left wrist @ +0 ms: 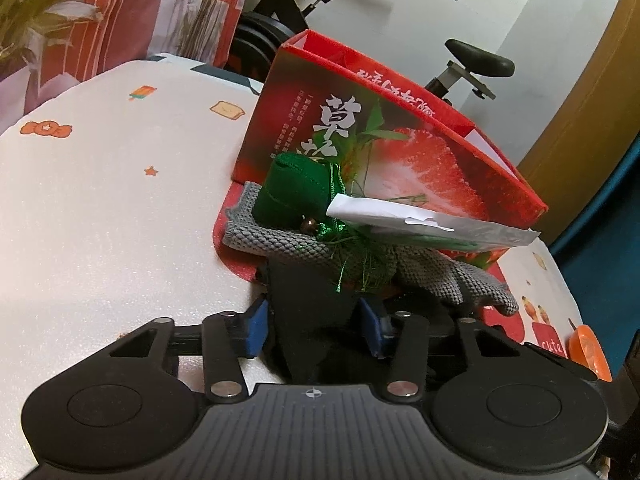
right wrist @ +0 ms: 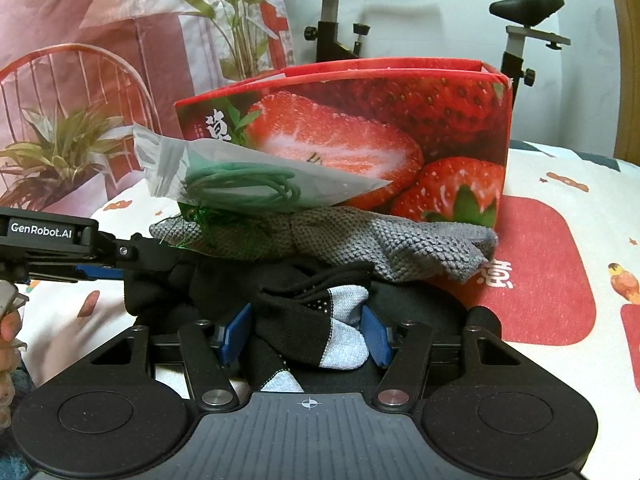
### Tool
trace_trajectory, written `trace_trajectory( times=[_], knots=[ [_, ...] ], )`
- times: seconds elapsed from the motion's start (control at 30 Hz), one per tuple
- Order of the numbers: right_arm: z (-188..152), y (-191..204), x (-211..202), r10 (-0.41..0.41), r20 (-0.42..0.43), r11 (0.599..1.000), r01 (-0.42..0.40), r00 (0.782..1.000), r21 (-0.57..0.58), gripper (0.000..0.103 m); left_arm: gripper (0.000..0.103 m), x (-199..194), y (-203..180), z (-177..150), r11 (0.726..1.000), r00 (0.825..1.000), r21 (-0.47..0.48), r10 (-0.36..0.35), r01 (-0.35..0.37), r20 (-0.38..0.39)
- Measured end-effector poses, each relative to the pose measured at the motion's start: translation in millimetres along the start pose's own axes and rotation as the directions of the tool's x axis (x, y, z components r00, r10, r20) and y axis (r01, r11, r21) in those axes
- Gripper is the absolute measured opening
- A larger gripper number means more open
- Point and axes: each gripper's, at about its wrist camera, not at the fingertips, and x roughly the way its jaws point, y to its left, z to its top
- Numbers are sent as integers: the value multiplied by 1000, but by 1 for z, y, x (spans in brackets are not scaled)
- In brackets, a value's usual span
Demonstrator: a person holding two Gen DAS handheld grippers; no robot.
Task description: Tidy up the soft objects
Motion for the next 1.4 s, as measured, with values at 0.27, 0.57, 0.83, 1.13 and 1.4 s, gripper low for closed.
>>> trace_trajectory(
  times=[0.27,0.57,0.83,1.13,1.4],
  knots=[
    [0,0,-4,8,8,1000,-8,1000,12,44,38,-4,-4,-3,999,1000,43,10,-10,17],
    [5,2,-12,31,24,999,-31,999,12,22,28,-9,-8,-4,995,1000,94,12,-14,17],
    [10,10,-29,65,69,998,-65,995,0,12,27,-27,-25,-5,980,997,192,27,-41,76],
    [26,18,-59,76,152,997,-75,985,-12,10,27,-53,-33,-2,980,991,195,3,-29,133],
    [49,25,-88,87,237,996,-77,968,-53,10,27,-84,-43,15,982,976,183,-82,44,203]
  ],
)
